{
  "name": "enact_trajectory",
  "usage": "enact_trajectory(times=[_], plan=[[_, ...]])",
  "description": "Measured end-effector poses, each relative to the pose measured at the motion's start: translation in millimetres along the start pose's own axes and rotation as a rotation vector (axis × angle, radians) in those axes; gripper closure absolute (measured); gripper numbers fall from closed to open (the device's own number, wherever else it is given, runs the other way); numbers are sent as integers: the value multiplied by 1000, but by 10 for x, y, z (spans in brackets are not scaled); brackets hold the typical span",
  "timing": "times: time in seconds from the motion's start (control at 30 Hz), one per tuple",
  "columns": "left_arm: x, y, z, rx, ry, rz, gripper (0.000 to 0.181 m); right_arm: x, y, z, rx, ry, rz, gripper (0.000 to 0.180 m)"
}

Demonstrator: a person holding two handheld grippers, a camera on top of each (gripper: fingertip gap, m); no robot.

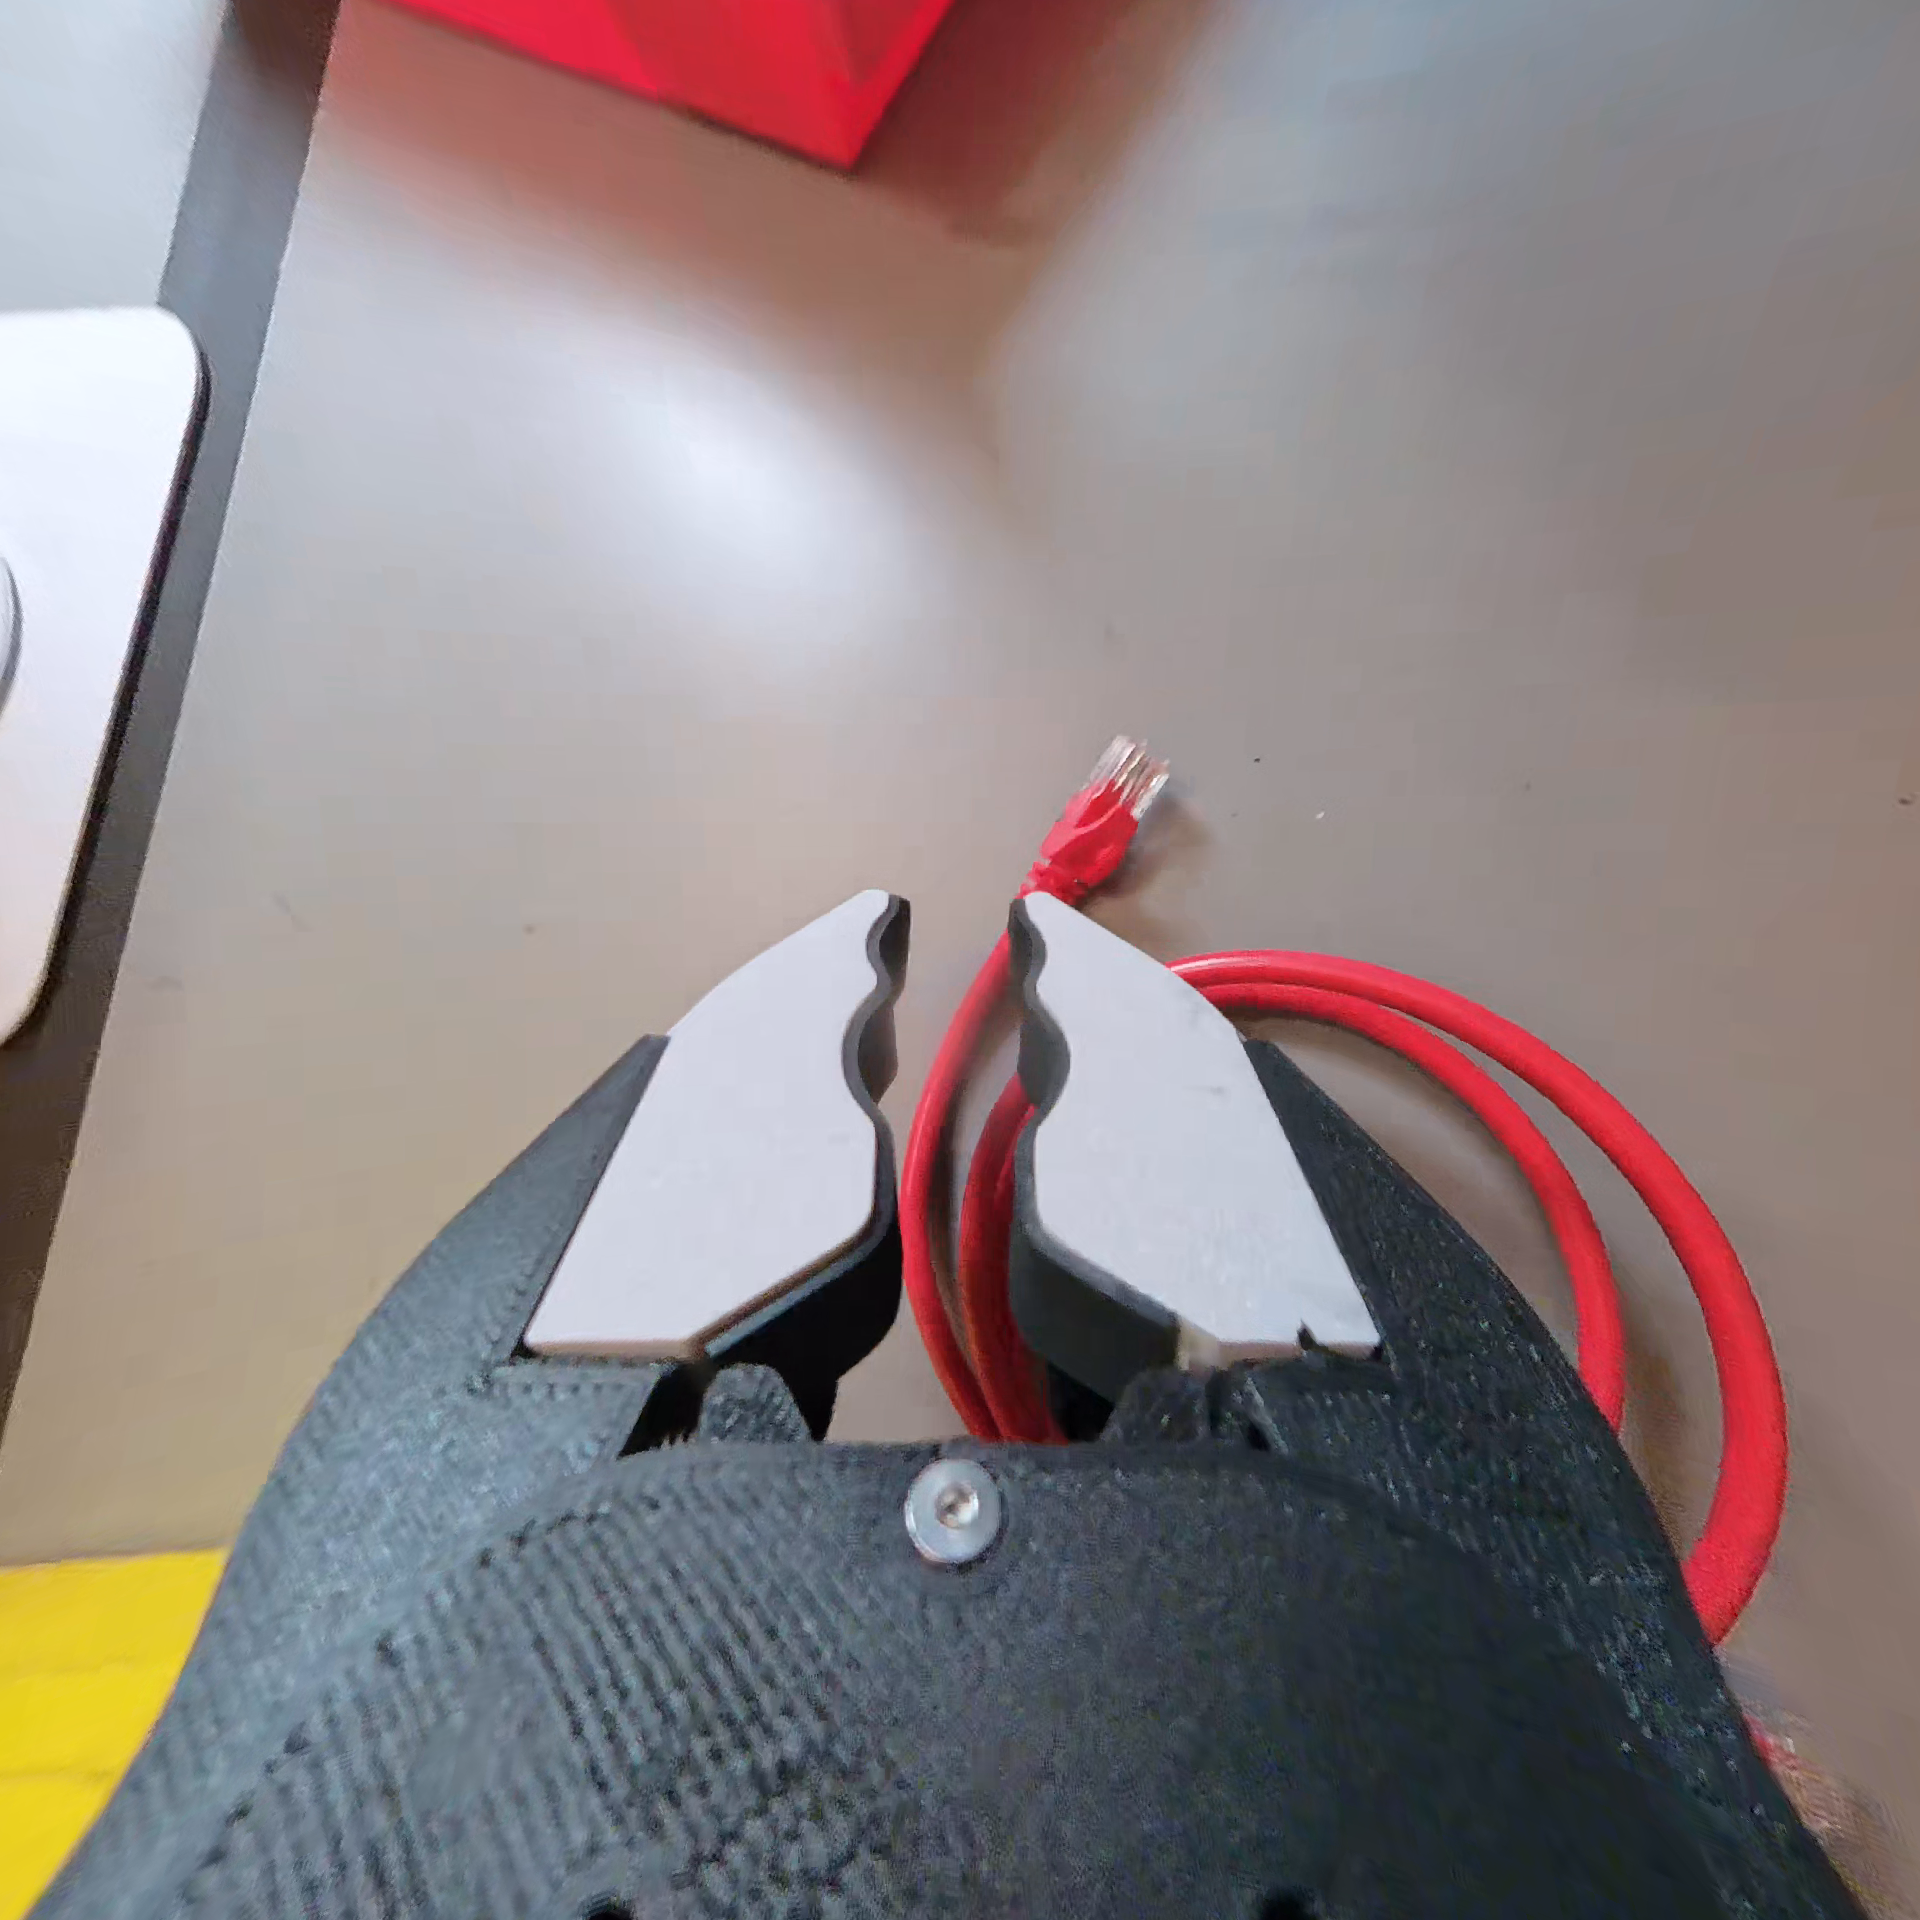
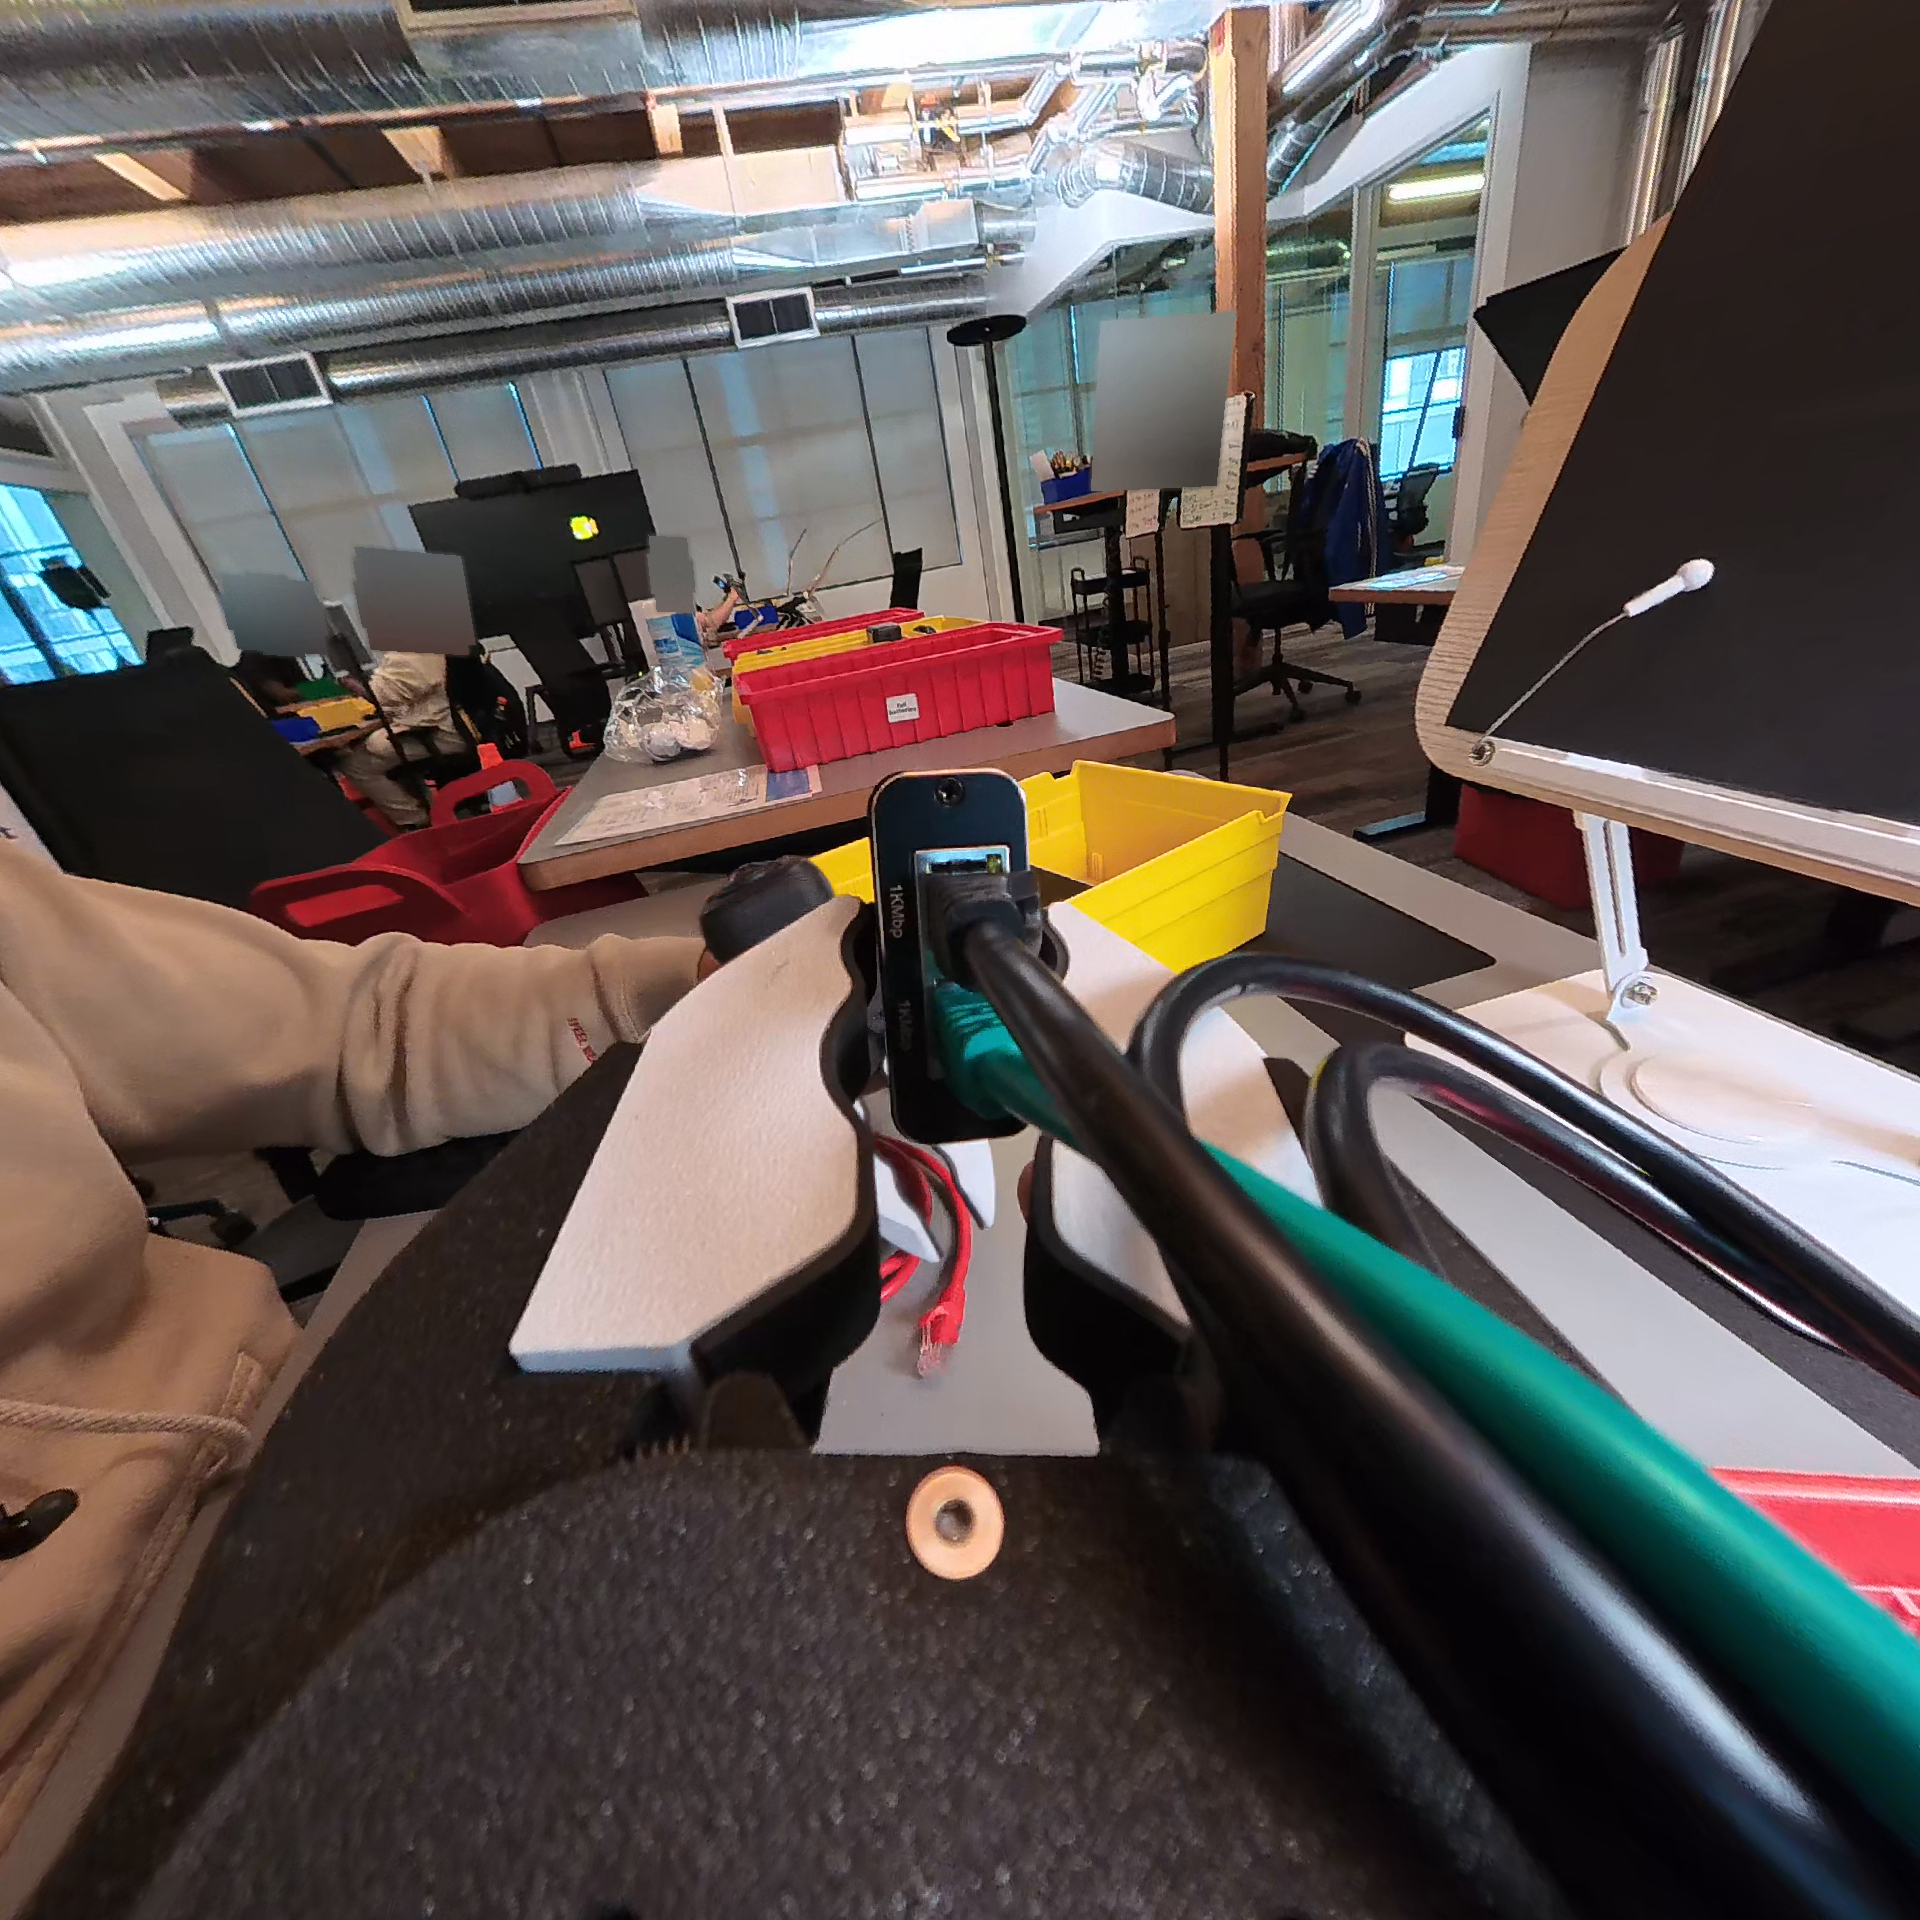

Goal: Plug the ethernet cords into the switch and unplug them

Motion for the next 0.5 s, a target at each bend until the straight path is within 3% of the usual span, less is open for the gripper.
enact_trajectory(times=[0.23,0.5], plan=[[59,-103,-99,-46,-204,124,157,45,26,25,-8,-8,17,151],[75,-182,-135,-234,-375,238,158,145,136,-12,13,-21,30,151]])
Point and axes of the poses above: each gripper's, where its closed fingertips meet, y back along the fingers, z out of its underside, x = y × z across the jaws, the point moved 9 cm from there along y, back along the fingers, and after that the axes turned 15 degrees about x, right-handed, at the moved point
